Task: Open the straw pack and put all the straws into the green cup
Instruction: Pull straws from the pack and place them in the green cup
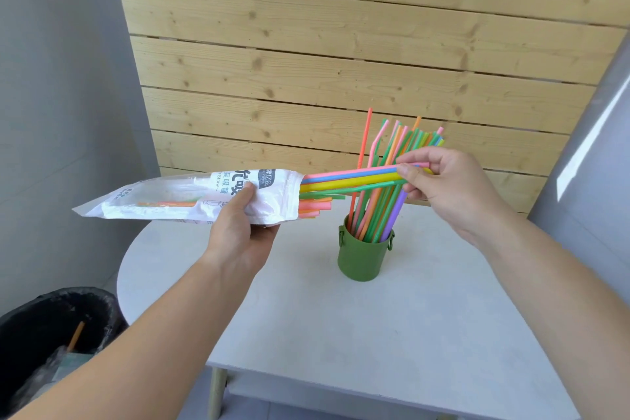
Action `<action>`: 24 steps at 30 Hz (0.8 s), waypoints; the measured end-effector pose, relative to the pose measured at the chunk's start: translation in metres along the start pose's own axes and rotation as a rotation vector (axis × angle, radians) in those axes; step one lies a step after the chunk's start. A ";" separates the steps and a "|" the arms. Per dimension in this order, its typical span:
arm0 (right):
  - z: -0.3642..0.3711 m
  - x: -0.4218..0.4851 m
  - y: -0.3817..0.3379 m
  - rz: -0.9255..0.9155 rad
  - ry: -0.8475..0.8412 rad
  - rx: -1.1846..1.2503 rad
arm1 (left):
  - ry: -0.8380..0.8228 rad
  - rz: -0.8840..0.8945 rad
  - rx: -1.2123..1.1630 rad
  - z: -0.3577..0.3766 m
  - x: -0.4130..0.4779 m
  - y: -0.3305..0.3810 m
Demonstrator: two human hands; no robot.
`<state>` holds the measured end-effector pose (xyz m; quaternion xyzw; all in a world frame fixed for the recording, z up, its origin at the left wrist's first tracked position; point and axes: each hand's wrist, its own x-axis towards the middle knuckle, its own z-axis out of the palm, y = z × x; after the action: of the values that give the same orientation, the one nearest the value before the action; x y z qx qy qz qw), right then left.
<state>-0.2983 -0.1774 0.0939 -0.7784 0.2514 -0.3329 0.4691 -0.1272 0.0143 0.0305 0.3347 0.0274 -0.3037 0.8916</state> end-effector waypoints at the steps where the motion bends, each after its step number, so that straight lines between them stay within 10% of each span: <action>1: -0.006 0.001 -0.001 -0.001 -0.004 -0.003 | 0.006 0.000 -0.005 -0.001 0.001 0.000; 24: -0.120 -0.010 -0.002 -0.041 0.085 -0.307 | 0.021 -0.002 0.035 0.001 0.011 -0.014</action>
<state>-0.3949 -0.2370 0.1329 -0.8311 0.3030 -0.3328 0.3266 -0.1265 -0.0009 0.0204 0.3532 0.0317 -0.3015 0.8851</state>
